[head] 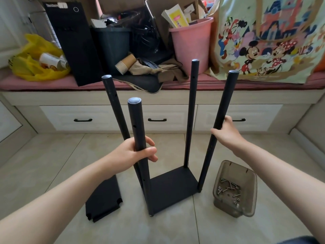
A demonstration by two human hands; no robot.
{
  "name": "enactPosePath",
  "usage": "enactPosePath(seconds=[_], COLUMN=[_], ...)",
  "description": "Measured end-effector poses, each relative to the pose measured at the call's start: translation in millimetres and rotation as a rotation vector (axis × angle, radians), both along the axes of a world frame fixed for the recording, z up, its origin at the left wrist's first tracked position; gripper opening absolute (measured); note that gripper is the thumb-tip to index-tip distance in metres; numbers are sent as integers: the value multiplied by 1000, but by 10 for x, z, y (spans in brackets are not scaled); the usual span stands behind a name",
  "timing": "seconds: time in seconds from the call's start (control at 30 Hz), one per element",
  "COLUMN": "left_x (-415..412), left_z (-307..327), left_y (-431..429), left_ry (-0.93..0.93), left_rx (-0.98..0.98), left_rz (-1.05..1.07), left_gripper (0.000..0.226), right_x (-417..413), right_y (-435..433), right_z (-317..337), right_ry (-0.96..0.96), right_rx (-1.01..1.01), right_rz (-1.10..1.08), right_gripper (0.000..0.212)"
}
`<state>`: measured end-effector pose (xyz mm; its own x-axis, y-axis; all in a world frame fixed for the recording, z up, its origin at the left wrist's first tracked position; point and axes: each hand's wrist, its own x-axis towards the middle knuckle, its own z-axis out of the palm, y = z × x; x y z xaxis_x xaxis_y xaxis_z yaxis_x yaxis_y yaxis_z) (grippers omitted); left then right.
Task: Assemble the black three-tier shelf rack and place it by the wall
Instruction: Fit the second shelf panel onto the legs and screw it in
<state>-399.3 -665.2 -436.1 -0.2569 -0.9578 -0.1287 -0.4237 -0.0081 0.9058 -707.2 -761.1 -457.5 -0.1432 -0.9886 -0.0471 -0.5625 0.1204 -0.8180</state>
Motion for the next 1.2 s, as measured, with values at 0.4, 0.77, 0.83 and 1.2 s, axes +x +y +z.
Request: enactPosePath(seconds=[0.4,0.77,0.83,1.2], left_x=[192,366,383,391], left_z=[65,31,30,-31], left_y=[-220,-23,-3,-23], left_ry=[25,38,42,-41], left_rx=[-156,-221,-225,-301], left_rz=[314,383,384,427], left_gripper=[15,13,11,12], right_x=[241,301,321,450], right_y=[-10,472,496,419], right_z=[-51,-99,-80,-87], right_ry=[-86,-29,-18,-20], right_rx=[-239,-360,-357,-334], right_rz=[-19,74,64,28], right_gripper=[19,25,27,27])
